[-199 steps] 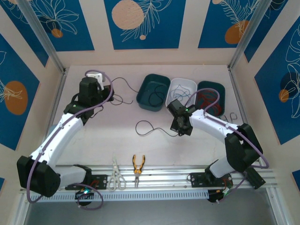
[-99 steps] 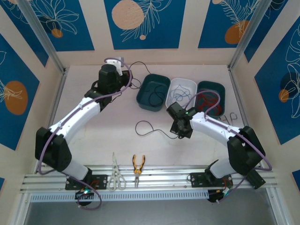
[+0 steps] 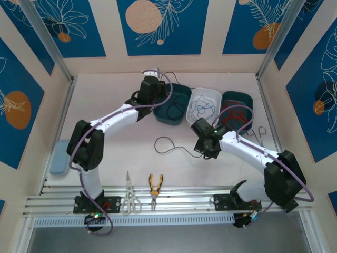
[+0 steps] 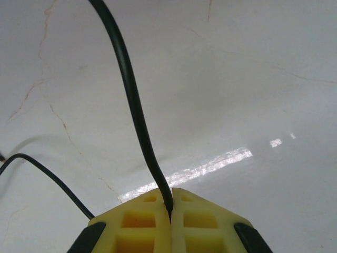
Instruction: Untangle the cables
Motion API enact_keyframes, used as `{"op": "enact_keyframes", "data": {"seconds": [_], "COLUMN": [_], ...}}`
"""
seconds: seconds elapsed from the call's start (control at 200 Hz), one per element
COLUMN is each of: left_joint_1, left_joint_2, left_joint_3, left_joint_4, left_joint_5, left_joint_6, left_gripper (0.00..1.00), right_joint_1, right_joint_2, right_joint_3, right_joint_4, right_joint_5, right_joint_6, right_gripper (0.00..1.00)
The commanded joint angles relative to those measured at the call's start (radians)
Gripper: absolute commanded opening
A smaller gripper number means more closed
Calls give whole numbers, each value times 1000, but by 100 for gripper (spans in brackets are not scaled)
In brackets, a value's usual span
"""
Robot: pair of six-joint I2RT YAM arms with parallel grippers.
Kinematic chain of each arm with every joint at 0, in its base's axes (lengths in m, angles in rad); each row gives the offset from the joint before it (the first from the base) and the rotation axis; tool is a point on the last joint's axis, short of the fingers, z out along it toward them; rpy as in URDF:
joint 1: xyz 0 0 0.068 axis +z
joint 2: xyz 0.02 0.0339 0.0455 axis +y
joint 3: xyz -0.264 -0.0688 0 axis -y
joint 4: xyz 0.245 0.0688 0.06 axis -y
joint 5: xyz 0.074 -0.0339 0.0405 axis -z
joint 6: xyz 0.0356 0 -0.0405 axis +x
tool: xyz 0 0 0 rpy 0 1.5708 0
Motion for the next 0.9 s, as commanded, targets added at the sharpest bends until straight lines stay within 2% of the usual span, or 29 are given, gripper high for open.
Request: {"op": "enact_keyframes", "data": {"seconds": [0.0, 0.285, 0.575, 0.895], "left_joint_1": [-13, -36, -79, -91], "left_joint_2": [44, 106, 181, 228], "left_joint_3": [52, 81, 135, 164], "left_joint_4": [44, -35, -130, -263], "left_joint_5": [-125, -207, -270, -323], "left_joint_6": [-2, -107, -160, -345], "left_gripper": [0, 0, 0, 0], "right_joint_1": [-3, -23, -33, -45], "right_joint_2": [-42, -74, -77, -94], "right_joint_3": [-23, -48, -54, -73], "right_joint_4": [-26, -21, -16, -9], "right_joint_5": [22, 14, 9, -3], "right_joint_6": [32, 27, 19, 9], "right_gripper": [0, 0, 0, 0]}}
